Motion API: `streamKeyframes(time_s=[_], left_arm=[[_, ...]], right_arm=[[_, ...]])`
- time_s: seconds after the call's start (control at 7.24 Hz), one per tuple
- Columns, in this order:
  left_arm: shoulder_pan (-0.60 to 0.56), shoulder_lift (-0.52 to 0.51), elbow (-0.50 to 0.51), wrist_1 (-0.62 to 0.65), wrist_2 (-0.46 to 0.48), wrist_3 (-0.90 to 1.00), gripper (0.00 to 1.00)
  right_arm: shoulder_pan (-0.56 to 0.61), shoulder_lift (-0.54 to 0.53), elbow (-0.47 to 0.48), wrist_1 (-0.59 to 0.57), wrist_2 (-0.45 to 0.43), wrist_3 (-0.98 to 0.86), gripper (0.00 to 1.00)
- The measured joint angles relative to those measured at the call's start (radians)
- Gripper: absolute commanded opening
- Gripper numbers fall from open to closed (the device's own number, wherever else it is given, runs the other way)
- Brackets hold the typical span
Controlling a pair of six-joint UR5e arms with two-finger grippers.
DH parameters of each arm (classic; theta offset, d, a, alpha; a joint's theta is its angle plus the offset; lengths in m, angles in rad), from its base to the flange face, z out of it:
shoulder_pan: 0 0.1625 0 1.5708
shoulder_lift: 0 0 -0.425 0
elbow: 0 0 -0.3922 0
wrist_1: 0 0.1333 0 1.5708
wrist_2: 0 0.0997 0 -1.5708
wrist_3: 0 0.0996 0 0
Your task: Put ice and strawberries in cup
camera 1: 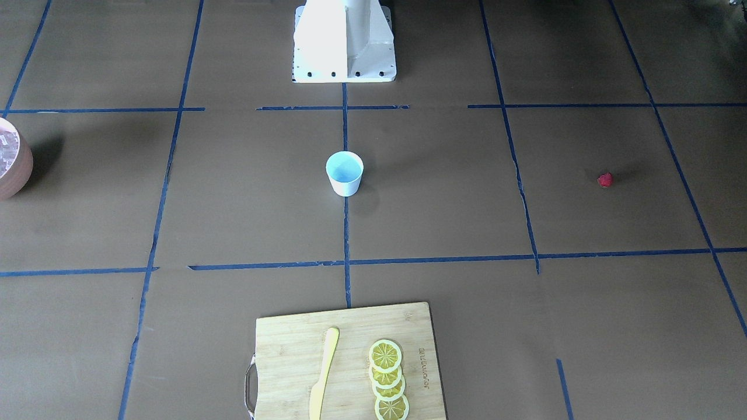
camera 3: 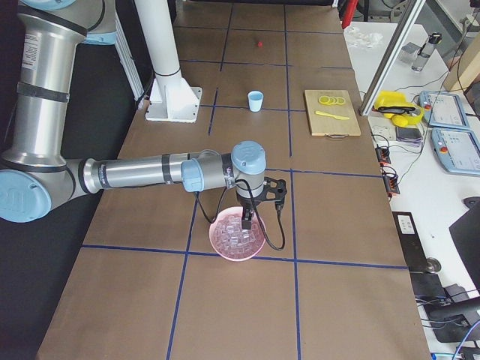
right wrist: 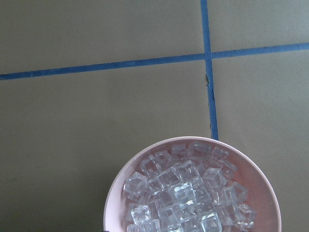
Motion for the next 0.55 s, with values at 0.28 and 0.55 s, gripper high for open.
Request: streamKeyframes(time_s=[0.28, 0.55], left_arm=[[0.0, 0.0, -0.005, -0.001, 0.0, 0.0, 1.0], [0.0, 0.0, -0.018, -0.001, 0.0, 0.001, 1.0]], right_arm=[[-0.083, -0.065, 0.0, 0.138, -0.034, 0.291, 0.93], [-0.124, -0.082, -0.017, 0.162, -0.047, 0.422, 0.92]])
